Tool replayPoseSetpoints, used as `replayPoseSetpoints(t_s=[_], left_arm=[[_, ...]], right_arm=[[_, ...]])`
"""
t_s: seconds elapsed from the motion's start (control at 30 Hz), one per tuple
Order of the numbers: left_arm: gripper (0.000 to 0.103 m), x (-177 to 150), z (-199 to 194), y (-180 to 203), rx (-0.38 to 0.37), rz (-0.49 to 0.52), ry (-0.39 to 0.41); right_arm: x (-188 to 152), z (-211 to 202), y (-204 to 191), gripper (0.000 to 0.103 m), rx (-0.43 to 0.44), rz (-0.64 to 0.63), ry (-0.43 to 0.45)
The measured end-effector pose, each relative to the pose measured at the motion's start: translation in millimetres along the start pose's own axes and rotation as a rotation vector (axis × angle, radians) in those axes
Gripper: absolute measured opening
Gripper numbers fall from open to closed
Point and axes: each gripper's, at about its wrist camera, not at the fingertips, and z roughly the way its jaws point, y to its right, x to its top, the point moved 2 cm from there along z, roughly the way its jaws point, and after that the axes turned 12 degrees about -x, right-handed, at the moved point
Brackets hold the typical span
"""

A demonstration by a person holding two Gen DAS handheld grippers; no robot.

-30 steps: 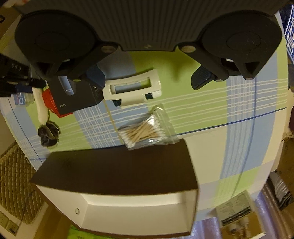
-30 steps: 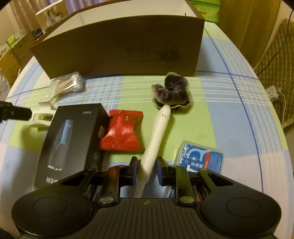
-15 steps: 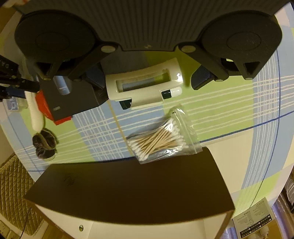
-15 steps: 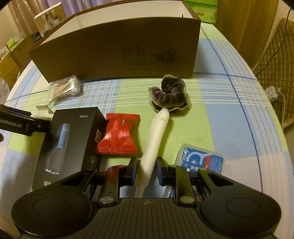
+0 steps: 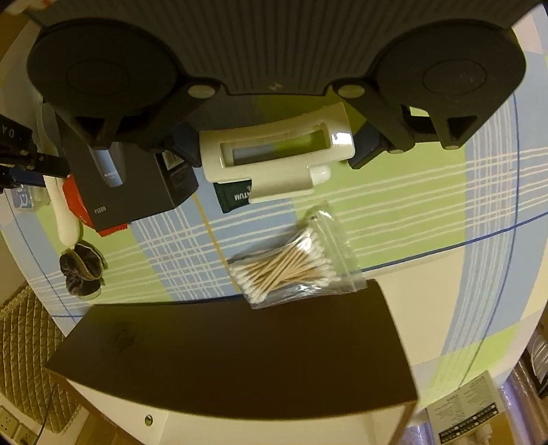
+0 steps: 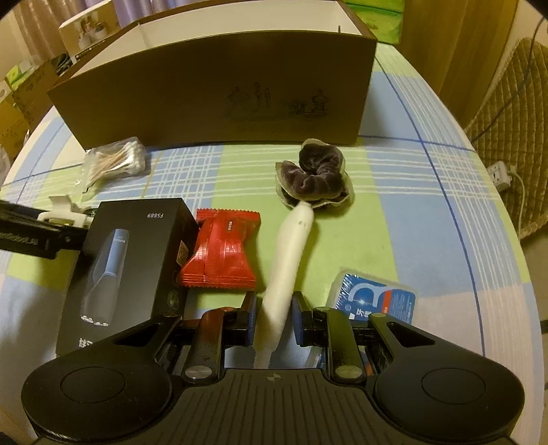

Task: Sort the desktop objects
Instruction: 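Lift and carry the claw clip and toothbrush over the brown box with both tools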

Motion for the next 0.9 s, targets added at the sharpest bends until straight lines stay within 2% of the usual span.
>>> replayPoseSetpoints(t_s=[0.13,0.4,0.6,0.9], left_arm=[[0.088,-3,-15,-2,0.0,0.001,0.028],[0.088,-2,-47,6,-0.003,0.017,0.094],[0.088,11,-71,15,-0.022,0.053,0.155],[0.088,55,-89,19,-0.035,0.12,0.231]], right_arm=[[-2,-6,8,0.013,0.033,0.036,-0.031],[6,-34,16,0.013,0.084,0.062,0.015],[30,-58,24,0.013,0.137,0.089,0.088],[89,-78,31,0.013,0.193,0.057,0.194]])
